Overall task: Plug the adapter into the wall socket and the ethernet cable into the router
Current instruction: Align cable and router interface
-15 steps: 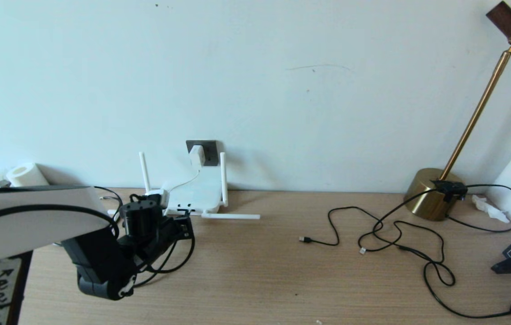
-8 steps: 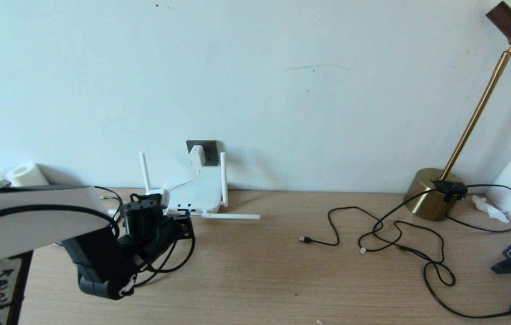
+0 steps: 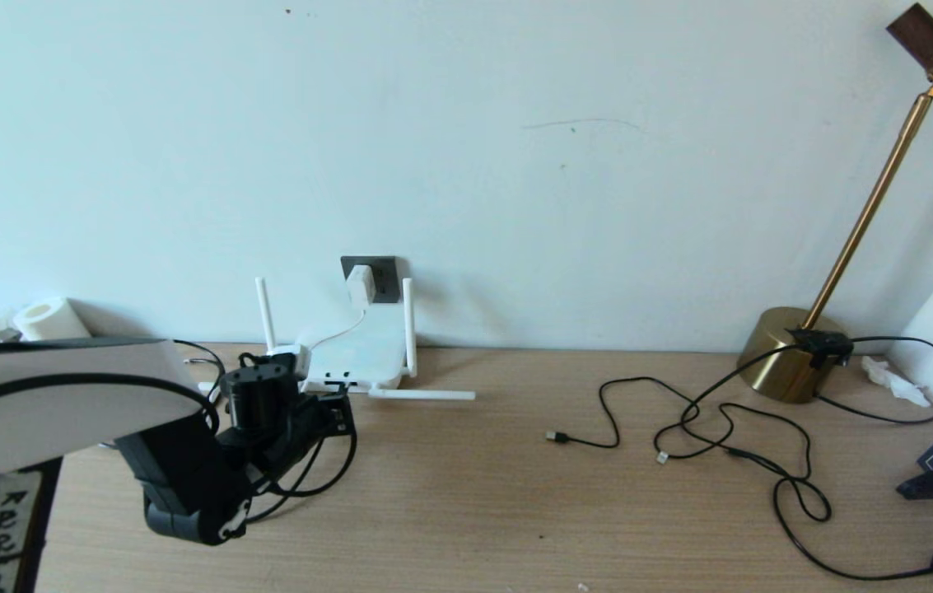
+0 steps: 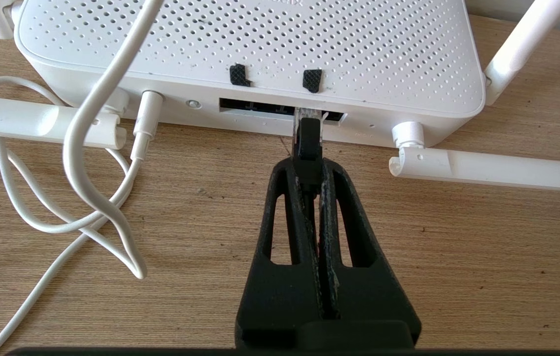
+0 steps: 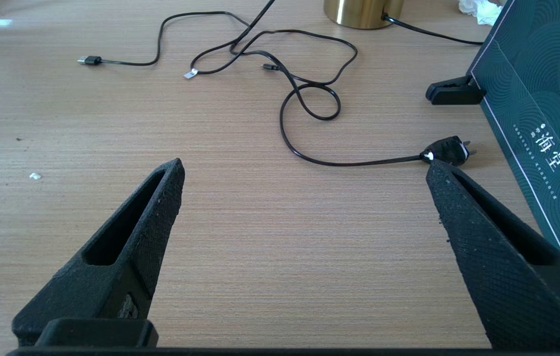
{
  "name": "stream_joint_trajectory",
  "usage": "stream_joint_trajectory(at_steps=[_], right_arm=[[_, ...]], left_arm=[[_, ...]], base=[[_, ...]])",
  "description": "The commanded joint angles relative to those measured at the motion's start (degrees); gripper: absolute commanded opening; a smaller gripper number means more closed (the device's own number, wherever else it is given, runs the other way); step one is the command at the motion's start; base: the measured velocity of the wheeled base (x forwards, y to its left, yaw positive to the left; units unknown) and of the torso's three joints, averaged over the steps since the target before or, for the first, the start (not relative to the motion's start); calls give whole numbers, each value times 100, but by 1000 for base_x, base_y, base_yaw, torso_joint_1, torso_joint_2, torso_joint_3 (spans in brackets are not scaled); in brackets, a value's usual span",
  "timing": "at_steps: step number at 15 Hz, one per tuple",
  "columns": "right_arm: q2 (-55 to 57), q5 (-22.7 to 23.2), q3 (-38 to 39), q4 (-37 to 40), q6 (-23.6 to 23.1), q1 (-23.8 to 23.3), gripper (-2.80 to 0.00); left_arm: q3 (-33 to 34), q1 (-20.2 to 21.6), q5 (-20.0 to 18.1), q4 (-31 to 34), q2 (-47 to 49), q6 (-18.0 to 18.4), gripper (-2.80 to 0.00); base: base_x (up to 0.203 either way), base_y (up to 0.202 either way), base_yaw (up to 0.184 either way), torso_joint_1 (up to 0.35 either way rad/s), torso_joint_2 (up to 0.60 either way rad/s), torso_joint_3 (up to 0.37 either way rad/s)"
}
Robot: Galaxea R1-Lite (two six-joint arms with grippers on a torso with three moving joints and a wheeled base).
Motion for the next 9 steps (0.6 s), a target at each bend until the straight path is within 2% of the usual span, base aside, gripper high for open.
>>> stream_joint_trajectory(at_steps=[1, 9], right_arm=[[7, -2, 1, 7, 4, -2, 0], [7, -2, 1, 7, 4, -2, 0]], left_arm=[[-20, 5, -1, -57, 24, -6, -280], [-83, 40, -2, -48, 41, -6, -280]], base=[[0, 0, 0, 0, 0, 0], [0, 0, 0, 0, 0, 0]])
